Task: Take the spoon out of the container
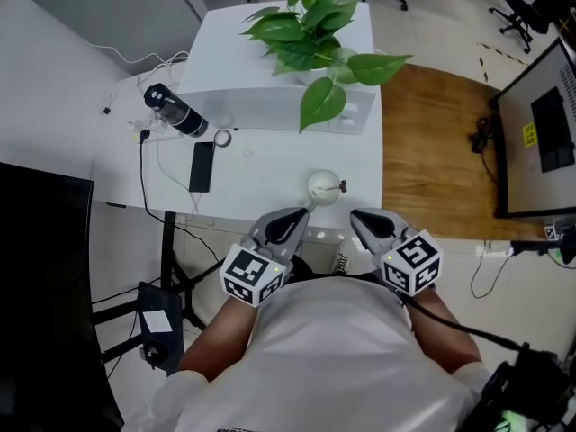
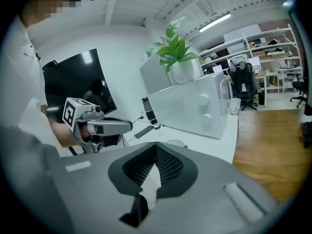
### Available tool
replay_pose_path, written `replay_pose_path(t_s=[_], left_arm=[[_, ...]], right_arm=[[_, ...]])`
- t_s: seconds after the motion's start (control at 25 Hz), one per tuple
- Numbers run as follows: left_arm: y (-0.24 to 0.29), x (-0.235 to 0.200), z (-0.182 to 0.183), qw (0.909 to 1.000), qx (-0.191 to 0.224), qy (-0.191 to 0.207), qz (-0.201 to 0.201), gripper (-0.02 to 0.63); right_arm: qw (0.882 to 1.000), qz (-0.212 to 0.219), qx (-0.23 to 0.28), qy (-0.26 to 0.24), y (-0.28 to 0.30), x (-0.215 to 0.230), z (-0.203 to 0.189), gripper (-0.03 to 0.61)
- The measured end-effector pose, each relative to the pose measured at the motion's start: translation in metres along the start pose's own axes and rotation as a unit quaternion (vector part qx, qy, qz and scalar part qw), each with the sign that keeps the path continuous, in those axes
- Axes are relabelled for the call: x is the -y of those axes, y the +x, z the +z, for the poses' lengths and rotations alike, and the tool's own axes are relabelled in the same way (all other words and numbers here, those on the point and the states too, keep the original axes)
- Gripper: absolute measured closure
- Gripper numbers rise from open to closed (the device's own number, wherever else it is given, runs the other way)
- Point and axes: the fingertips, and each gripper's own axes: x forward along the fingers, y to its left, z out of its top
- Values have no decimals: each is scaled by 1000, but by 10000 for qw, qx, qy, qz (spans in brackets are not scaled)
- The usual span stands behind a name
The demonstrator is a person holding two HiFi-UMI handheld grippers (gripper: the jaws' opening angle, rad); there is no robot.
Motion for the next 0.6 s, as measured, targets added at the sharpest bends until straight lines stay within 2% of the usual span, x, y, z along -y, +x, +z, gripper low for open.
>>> replay_pose_path(t_s=[0.08, 0.4, 0.6], left_arm=[[3, -7, -2, 9999, -24, -148, -21, 610], [15, -35, 7, 9986, -167, 218, -448, 609], [21, -52, 2, 9972, -191, 156, -706, 611]], right_arm=[[10000, -36, -11, 29, 6, 5, 1, 571], [9980, -620, 13, 144, 26, 16, 12, 571], [9939, -1087, -113, 172, 36, 30, 10, 538]])
